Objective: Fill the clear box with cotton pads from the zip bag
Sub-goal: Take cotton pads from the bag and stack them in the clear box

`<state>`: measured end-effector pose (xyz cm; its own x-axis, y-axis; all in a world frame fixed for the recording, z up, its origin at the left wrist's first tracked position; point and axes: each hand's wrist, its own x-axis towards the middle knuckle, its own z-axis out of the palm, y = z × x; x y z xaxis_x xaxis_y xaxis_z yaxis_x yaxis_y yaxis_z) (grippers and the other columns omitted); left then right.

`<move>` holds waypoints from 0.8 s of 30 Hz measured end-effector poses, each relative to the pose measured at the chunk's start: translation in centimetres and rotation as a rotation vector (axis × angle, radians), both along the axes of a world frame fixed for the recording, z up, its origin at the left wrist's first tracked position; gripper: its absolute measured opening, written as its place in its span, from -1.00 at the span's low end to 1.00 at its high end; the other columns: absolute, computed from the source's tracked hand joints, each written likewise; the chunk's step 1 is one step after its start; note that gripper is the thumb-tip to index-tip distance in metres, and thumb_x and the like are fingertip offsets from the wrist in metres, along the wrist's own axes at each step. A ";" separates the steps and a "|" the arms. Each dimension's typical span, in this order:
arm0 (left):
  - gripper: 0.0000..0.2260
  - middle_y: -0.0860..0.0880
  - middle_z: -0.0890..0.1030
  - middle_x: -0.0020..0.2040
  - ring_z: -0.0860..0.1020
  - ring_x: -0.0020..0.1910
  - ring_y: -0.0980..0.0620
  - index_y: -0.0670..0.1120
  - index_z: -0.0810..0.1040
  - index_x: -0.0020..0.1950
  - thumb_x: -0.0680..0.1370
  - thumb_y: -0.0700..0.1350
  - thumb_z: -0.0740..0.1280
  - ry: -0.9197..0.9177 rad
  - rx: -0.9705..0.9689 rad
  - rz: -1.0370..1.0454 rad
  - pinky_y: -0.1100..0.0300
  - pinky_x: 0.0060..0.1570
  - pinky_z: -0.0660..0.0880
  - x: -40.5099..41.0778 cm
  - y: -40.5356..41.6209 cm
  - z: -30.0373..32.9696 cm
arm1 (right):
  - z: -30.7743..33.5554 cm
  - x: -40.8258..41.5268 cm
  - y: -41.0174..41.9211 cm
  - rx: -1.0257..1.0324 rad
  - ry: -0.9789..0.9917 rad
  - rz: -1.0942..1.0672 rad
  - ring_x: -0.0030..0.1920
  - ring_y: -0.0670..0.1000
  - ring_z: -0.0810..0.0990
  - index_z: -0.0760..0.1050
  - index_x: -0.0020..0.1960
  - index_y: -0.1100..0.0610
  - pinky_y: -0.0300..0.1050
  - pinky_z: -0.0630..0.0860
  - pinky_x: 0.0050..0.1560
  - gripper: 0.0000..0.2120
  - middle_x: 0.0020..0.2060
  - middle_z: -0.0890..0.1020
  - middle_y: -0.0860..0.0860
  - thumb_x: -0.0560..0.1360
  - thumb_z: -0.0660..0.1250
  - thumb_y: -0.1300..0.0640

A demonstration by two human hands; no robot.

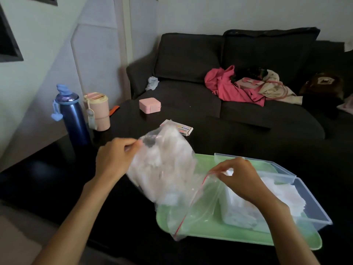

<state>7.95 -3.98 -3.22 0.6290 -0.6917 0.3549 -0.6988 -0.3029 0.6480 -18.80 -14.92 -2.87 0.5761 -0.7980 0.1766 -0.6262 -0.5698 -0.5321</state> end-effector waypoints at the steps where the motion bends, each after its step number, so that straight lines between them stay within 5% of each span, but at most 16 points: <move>1: -0.75 0.02 0.68 -0.09 0.61 -0.06 -0.07 0.01 0.67 -0.01 0.53 0.11 0.29 -0.020 0.059 0.005 0.09 -0.07 0.50 0.1 0.0 -0.3 | 0.0 -0.1 0.0 -0.011 -0.009 -0.015 -0.08 -0.17 0.60 0.68 -0.10 -0.07 -0.23 0.50 -0.03 -0.75 -0.14 0.69 -0.18 0.45 0.36 0.25; 4: -0.79 0.04 0.66 0.03 0.61 0.01 0.02 -0.01 0.67 0.02 0.51 0.06 0.34 -0.068 -0.119 -0.071 0.09 0.06 0.51 0.2 0.1 -0.4 | 0.2 -0.2 -0.1 -0.016 -0.033 -0.045 -0.09 -0.14 0.61 0.69 -0.10 -0.06 -0.14 0.53 -0.01 -0.77 -0.16 0.69 -0.16 0.45 0.36 0.25; 6: -0.55 0.01 0.57 0.20 0.53 0.18 -0.02 0.03 0.58 0.20 0.46 0.28 0.29 -0.017 -0.108 0.001 0.04 0.18 0.45 0.5 0.2 0.7 | 0.1 -0.3 0.0 -0.012 -0.043 -0.046 -0.09 -0.13 0.61 0.69 -0.12 -0.06 -0.11 0.54 0.01 -0.75 -0.18 0.69 -0.17 0.44 0.35 0.27; 9: -0.11 -0.15 0.37 0.40 0.42 0.31 -0.17 -0.09 0.30 0.44 0.31 0.48 0.24 0.300 0.493 0.113 -0.04 0.23 0.43 1.2 0.8 1.0 | 0.0 -0.1 -0.1 -0.011 -0.047 -0.058 -0.12 -0.14 0.61 0.68 -0.11 -0.05 -0.07 0.56 -0.01 -0.80 -0.21 0.67 -0.19 0.45 0.38 0.23; 11: -0.28 -0.15 0.51 0.27 0.54 0.14 -0.11 -0.15 0.41 0.36 0.36 0.26 0.42 0.410 0.697 0.020 0.03 0.05 0.55 1.6 1.3 0.6 | -0.1 0.0 -0.1 -0.008 -0.044 -0.060 -0.15 -0.13 0.61 0.68 -0.12 -0.05 -0.05 0.56 -0.03 -0.84 -0.22 0.66 -0.19 0.45 0.40 0.20; 14: -0.63 -0.07 0.64 0.00 0.62 -0.03 -0.05 -0.07 0.63 0.06 0.37 0.10 0.50 0.268 0.667 0.042 0.05 -0.01 0.59 2.5 1.2 -0.1 | -0.1 0.0 -0.1 0.000 -0.047 -0.066 -0.14 -0.12 0.61 0.68 -0.12 -0.06 -0.04 0.56 -0.02 -0.87 -0.22 0.67 -0.19 0.45 0.41 0.16; 17: -0.41 -0.13 0.52 0.21 0.54 0.13 -0.13 -0.12 0.48 0.18 0.41 0.34 0.31 0.149 0.855 0.106 0.05 0.11 0.51 2.3 1.7 -1.1 | -0.1 0.0 0.0 0.012 -0.063 -0.066 -0.13 -0.14 0.61 0.69 -0.12 -0.05 -0.05 0.56 -0.02 -0.86 -0.22 0.68 -0.19 0.45 0.41 0.17; 19: -0.42 -0.14 0.51 0.24 0.53 0.15 -0.13 -0.13 0.47 0.22 0.44 0.31 0.29 0.185 0.913 0.077 0.06 0.13 0.50 2.0 1.9 -1.8 | -0.1 0.0 0.0 0.013 -0.066 -0.061 -0.13 -0.13 0.61 0.69 -0.12 -0.04 -0.05 0.56 -0.01 -0.86 -0.21 0.68 -0.18 0.46 0.41 0.18; 21: -0.68 -0.09 0.62 0.11 0.57 0.08 -0.11 -0.03 0.61 0.07 0.45 0.16 0.39 0.141 0.672 0.038 0.06 0.08 0.50 1.5 1.7 -0.8 | -0.1 0.1 0.0 0.008 -0.063 -0.060 -0.14 -0.13 0.61 0.68 -0.13 -0.06 -0.05 0.56 -0.02 -0.84 -0.21 0.68 -0.19 0.46 0.39 0.18; 24: -0.91 0.11 0.70 -0.14 0.64 -0.06 0.10 0.10 0.67 -0.08 0.45 0.06 0.41 0.034 0.028 -0.156 0.12 -0.05 0.53 -0.3 0.7 2.2 | 0.1 0.2 0.3 0.000 -0.071 -0.062 -0.17 -0.13 0.61 0.64 -0.22 -0.14 -0.07 0.55 -0.05 -0.78 -0.25 0.67 -0.21 0.46 0.39 0.17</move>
